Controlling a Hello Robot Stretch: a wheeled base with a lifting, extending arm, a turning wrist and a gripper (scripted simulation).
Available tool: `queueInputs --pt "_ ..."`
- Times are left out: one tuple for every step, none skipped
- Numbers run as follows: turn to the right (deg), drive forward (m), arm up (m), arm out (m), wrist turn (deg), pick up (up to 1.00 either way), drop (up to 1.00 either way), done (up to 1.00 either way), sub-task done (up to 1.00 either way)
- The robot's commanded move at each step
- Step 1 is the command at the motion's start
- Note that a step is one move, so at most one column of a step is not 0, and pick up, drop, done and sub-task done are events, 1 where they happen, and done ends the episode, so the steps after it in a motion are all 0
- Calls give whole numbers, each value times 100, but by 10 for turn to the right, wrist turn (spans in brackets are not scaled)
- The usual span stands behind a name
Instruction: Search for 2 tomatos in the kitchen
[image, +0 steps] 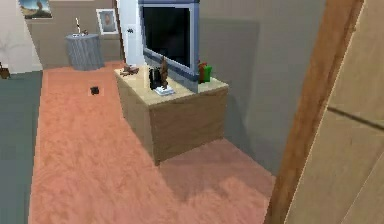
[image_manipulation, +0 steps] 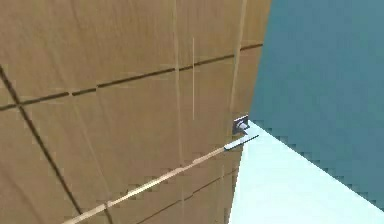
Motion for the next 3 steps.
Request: queueInputs --pt "-300 0 0 0 0 0 0 0 0" --pt "0 30 0 0 0 0 0 0 0" --pt "-390 0 0 0 0 0 0 0 0"
